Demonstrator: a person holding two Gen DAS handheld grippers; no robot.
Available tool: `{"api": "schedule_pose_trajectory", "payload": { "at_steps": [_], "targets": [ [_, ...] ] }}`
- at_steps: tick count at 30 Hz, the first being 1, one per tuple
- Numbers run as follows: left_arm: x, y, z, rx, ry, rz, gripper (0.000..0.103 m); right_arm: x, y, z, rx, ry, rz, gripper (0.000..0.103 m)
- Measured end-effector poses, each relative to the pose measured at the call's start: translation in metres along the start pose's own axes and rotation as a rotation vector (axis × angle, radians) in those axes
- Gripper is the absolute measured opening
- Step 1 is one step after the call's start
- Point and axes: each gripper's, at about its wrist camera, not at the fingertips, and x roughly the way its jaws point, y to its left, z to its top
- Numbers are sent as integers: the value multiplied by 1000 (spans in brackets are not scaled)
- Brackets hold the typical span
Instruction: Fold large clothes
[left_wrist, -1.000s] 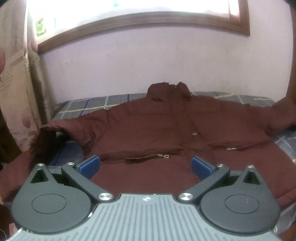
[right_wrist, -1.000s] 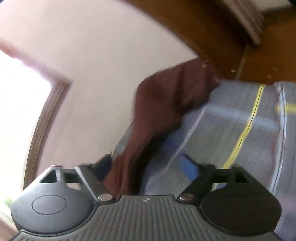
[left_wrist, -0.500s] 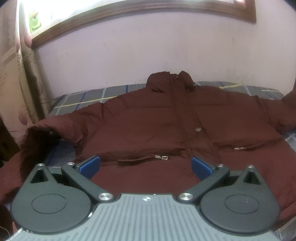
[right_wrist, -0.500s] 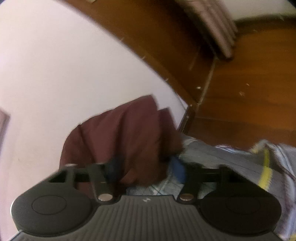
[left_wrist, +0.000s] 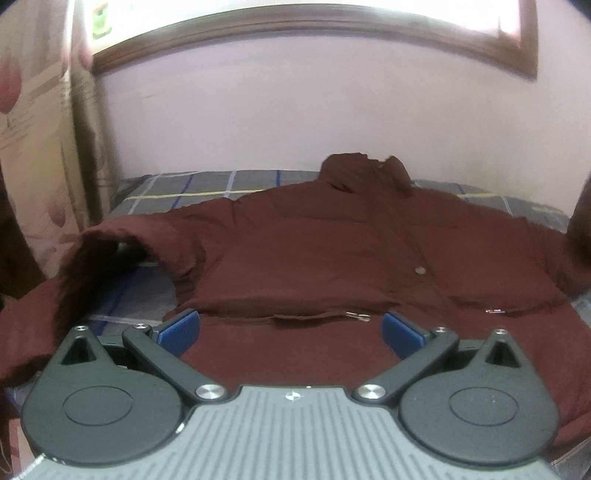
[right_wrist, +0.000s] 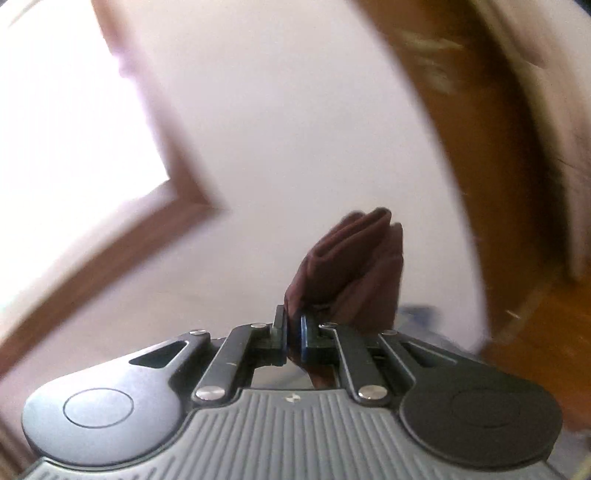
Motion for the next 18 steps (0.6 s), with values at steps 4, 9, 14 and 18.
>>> {"api": "schedule_pose_trajectory", "payload": {
  "at_steps": [4,9,14,18],
  "targets": [
    [-7,22,-4,-40,-14,5,103,8,100,-12,-66,43,182,6],
    [-7,51,-13,-83,2,17,103,32,208,-92,-93,199,399,6],
    [-2,79,-25,-123,27,35,103,64,267,-198,-77,386,501,6],
    [3,97,-32,-152,40,49,103,80,295,-277,-77,522,479,6]
  ]
}}
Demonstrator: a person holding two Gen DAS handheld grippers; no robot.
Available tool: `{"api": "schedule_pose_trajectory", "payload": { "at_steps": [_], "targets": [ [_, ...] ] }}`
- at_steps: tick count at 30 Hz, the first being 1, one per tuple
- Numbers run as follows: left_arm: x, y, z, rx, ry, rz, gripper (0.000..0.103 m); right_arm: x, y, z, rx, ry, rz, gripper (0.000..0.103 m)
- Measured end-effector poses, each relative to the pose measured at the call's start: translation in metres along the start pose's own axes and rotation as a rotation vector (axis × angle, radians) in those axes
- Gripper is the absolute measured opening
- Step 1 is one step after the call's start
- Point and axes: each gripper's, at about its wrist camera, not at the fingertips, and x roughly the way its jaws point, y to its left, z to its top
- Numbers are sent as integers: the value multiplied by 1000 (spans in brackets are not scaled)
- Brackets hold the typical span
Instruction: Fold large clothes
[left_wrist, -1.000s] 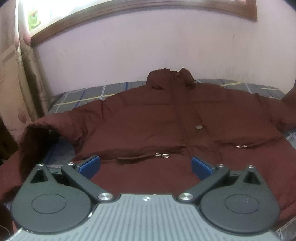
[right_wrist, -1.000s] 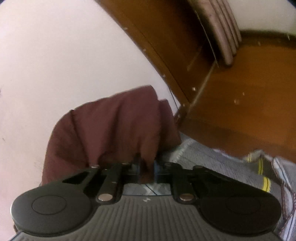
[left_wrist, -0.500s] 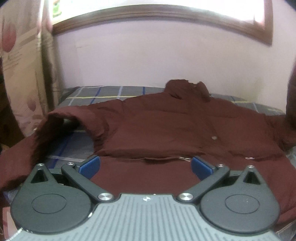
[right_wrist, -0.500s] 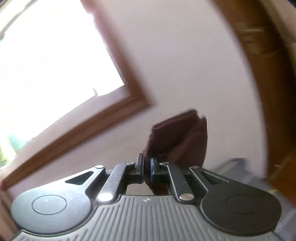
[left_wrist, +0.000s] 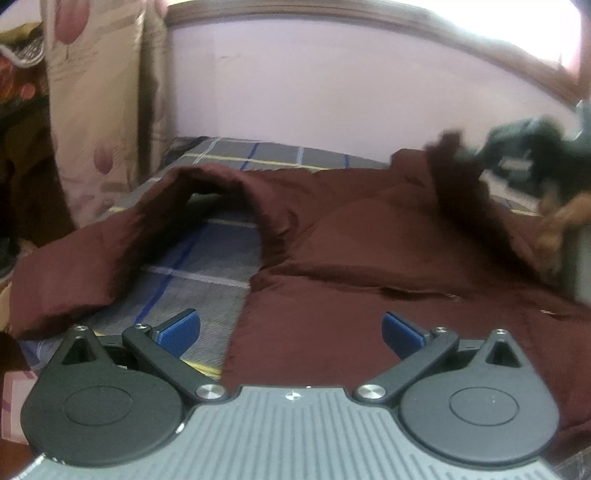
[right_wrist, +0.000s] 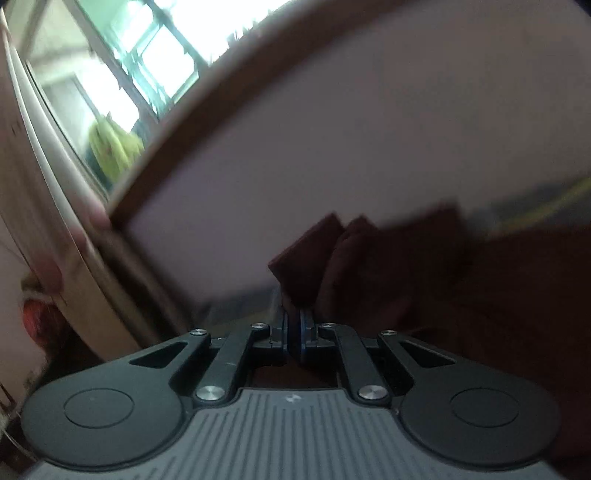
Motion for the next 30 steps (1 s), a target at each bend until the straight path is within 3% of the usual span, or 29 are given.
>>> {"api": "schedule_pose_trajectory", "payload": {
  "at_steps": [5,9,12,15,18,19,20,24,30],
  "targets": [
    [3,23,-3,-47,-12,19,103,48,7,-47,-18,116,-39,6],
    [8,46,-3,-102,-29,30,103,72,8,-65,-89,196,-92,7],
    [11,67,0,-171,-41,11,103,72,19,-73,-263,237,-136,8],
    [11,96,0,-302,-59,-42,103,55,39,-81,-390,210,-178,19],
    [18,130,-5,-483,-62,-120,103,14,53,-91,-406,110,-73,51],
    [21,143,-9,-565,-58,-133,103,2,56,-95,-417,97,-48,71],
    [25,155,-13,-648,-50,-151,103,-10,60,-103,-436,84,-27,78],
    [37,193,-38,-945,-34,-213,103,-30,73,-126,-538,98,1,78],
    [37,231,-53,-1113,-107,-146,103,-30,78,-146,-604,152,-13,78]
  ]
}}
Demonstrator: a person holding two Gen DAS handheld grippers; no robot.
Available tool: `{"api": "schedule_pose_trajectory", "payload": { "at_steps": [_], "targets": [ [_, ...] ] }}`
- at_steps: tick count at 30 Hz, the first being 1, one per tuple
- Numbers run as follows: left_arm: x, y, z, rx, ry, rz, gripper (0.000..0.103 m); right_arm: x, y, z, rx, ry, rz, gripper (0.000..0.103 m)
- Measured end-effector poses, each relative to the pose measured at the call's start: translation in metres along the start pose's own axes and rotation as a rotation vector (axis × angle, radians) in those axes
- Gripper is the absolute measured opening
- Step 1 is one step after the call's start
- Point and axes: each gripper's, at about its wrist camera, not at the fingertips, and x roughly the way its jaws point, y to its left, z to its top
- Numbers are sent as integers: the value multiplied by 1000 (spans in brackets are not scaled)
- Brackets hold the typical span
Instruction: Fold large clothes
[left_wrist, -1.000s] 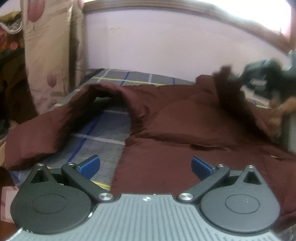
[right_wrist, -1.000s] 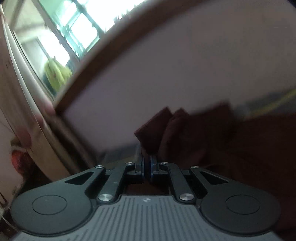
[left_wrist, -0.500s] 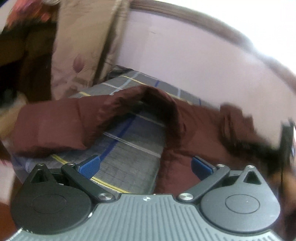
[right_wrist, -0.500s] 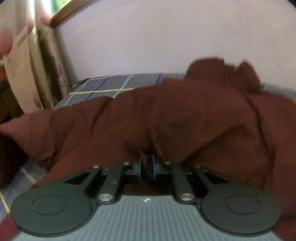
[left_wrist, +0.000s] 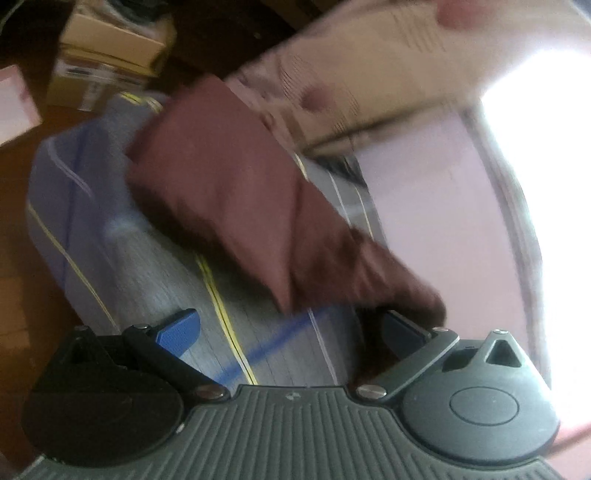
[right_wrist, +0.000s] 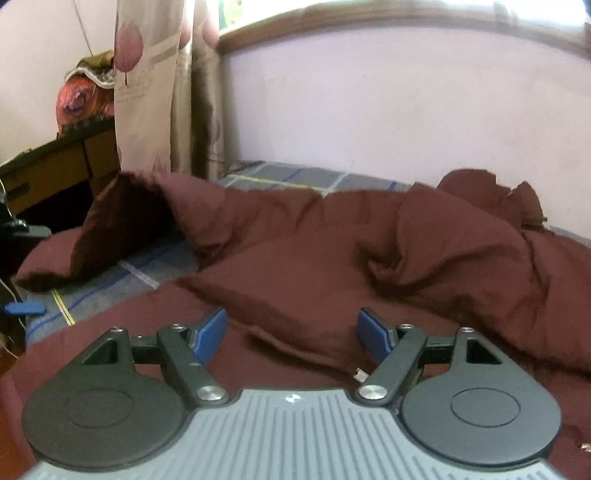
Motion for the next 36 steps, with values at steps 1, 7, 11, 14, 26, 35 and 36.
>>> {"api": "schedule_pose_trajectory", "payload": {
  "at_steps": [1,7,11,14,26,35,36],
  "targets": [
    [0,3,5,-21,-16,5,103,4,0,-2,3,1,-1,78],
    [10,8,26,-58,-109,6,102,9,-6,-6,63,11,-4,78],
    [17,7,33,-46,-130,21,66,9,-7,-10,84,9,-9,78],
    [33,0,44,19,-82,80,14,7,-8,-11,91,7,-11,78],
    [2,-188,41,392,-266,-157,13,-56,-55,-2,320,-136,3,78],
    [5,-345,-84,655,-125,-480,13,-119,-121,-15,445,-258,-98,78],
    [9,-357,-105,680,-82,-512,13,-124,-130,-19,471,-267,-112,78]
  ]
}}
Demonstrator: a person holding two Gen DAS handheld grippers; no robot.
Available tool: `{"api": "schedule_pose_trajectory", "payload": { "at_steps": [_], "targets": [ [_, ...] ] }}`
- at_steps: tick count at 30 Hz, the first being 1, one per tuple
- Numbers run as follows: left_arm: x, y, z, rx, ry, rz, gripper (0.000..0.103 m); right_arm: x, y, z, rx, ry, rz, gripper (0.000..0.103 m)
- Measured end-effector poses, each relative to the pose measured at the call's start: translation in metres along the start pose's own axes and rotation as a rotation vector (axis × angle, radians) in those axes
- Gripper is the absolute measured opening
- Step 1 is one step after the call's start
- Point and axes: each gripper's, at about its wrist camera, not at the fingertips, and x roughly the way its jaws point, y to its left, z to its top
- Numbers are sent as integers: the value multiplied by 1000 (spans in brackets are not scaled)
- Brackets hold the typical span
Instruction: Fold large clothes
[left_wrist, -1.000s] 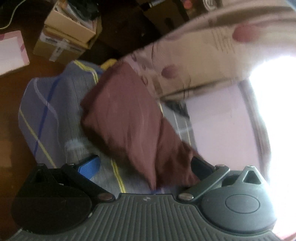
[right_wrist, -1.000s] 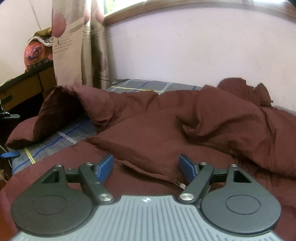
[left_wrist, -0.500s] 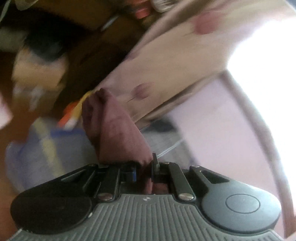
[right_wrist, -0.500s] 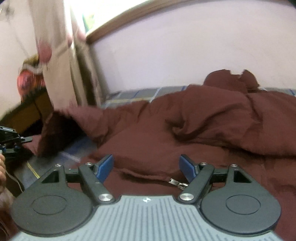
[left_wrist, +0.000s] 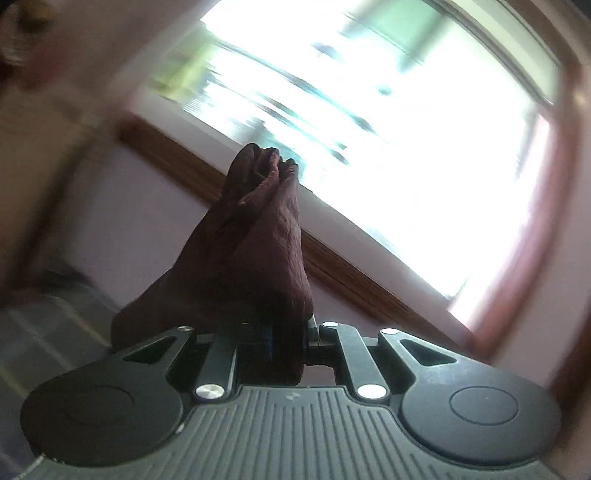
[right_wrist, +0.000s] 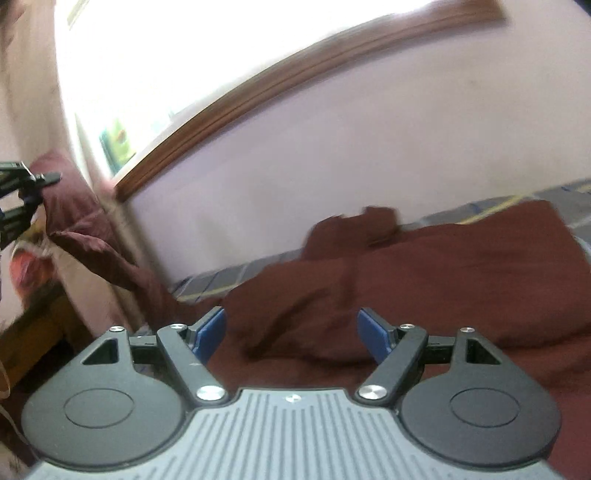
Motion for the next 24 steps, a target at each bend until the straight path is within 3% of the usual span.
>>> {"api": "schedule_pose_trajectory", "payload": {
  "at_steps": [4,9,12,15,16,17,19,20,22,24],
  "targets": [
    [41,-48,-50,39,152,-112,12,-11,-33,3,81,-24,-33,78],
    [92,-74,-127,98,384,-198,13,-19,-64,1,131,-40,-65,78],
    [107,-72,-164,118,459,-210,24,-18,-77,0,158,-38,-73,78],
    [106,-66,-177,141,454,-211,63,-15,-88,0,178,-35,-71,79],
    [106,-62,-175,151,427,-202,81,-14,-89,1,181,-34,-70,79],
    [108,-56,-169,158,392,-194,92,-12,-90,2,186,-35,-68,79],
    [96,-49,-167,177,345,-190,101,-13,-93,5,199,-38,-55,79],
    [93,-45,-164,192,332,-180,103,-10,-93,8,204,-37,-49,84],
    [82,-34,-158,212,315,-137,103,-1,-92,16,206,-33,-51,94],
    [74,-19,-155,241,307,-86,103,6,-89,23,186,-29,-82,95]
  ]
}}
